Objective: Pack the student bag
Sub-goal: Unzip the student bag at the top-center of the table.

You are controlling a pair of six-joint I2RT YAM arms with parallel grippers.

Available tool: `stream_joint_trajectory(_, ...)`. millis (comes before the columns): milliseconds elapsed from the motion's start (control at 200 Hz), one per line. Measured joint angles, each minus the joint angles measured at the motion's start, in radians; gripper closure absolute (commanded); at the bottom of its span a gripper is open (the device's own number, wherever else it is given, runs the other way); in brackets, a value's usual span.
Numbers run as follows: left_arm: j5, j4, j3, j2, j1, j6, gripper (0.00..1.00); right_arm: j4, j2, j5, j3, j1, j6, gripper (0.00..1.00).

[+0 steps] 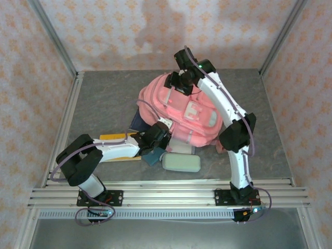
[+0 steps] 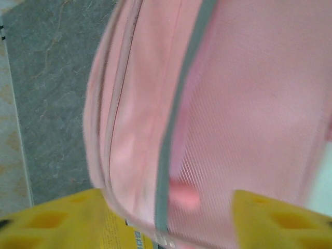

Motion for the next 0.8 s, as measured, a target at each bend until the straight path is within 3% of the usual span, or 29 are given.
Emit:
stream_joint_trajectory(155,0.013,0.000,0.015,-0.008,0.005,-0.071,1.00,-0.113,0.013,0.097,0.071,0.006,0.017,0.19)
stream_joint_trajectory(315,0.048,-0.013,0.043,-0.009,0.005,-0.117,1.00,-0.190,-0.042,0.287,0.026,0.004,0.095,0.55)
stream_joint_trajectory(405,0.075,-0.022,0.064,-0.009,0.005,-0.142,1.00,-0.211,-0.134,0.352,-0.099,-0.002,0.173,0.58)
stream_joint_trajectory(455,0.092,-0.028,0.075,-0.009,0.005,-0.153,1.00,-0.196,-0.215,0.364,-0.221,-0.010,0.212,0.54)
stream_joint_trajectory(600,0.131,-0.054,0.103,-0.009,0.005,-0.173,1.00,-0.076,-0.520,0.276,-0.679,-0.057,0.345,0.30)
stream_joint_trajectory(696,0.153,-0.072,0.115,-0.009,0.005,-0.179,1.00,0.046,-0.724,0.182,-0.962,-0.090,0.475,0.23)
stream_joint_trajectory(801,0.178,-0.105,0.134,-0.009,0.005,-0.189,1.00,0.185,-0.866,0.103,-1.158,-0.088,0.620,0.15)
